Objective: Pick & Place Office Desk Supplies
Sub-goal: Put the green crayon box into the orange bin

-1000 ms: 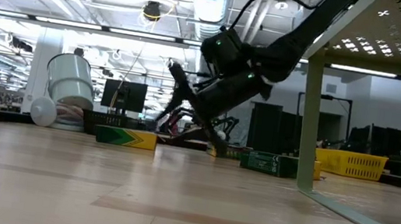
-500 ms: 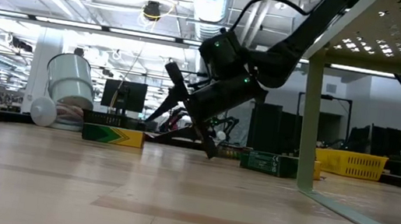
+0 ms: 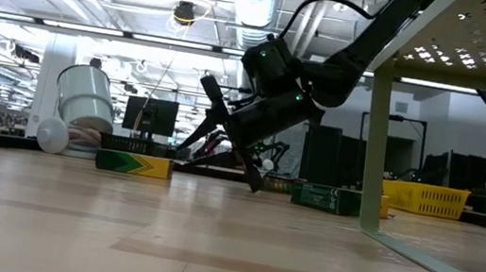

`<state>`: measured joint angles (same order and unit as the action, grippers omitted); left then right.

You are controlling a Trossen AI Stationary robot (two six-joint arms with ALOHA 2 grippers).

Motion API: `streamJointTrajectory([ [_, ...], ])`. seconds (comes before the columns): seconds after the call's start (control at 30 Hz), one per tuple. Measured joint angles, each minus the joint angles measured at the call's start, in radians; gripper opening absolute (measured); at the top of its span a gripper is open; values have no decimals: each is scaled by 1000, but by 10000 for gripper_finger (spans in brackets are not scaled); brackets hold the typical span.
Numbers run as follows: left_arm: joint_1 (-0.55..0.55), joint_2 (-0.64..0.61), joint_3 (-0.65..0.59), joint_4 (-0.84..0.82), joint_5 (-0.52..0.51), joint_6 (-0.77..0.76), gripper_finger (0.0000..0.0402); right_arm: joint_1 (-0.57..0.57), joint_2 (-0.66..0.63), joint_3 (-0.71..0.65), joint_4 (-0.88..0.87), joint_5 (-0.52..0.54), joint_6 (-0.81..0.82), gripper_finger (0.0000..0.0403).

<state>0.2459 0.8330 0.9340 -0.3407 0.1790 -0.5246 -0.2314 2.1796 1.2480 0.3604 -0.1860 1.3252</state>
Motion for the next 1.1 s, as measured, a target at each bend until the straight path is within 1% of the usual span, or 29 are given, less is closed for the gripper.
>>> streamJointTrajectory([
  [0.1, 0, 0, 0, 4, -2, -7, 164, 0, 1, -1, 14, 0, -4, 106],
  [0.2, 0, 0, 0, 4, -3, -9, 164, 0, 2, -1, 22, 0, -23, 85],
  [0.4, 0, 0, 0, 5, -2, -12, 164, 0, 2, -1, 38, -22, -72, 9],
  [0.63, 0, 0, 0, 5, -2, -13, 164, 4, 2, -1, 57, -27, -86, 2],
  [0.83, 0, 0, 0, 5, 0, -8, 164, 41, -9, -1, 192, -27, -63, 1],
  [0.97, -17, -1, 0, 0, 14, 28, 164, 66, -43, 4, 202, -29, -49, 1],
  [1.1, -72, -13, 0, -87, 13, 99, 164, 84, -109, 4, 184, -26, -68, 0],
])
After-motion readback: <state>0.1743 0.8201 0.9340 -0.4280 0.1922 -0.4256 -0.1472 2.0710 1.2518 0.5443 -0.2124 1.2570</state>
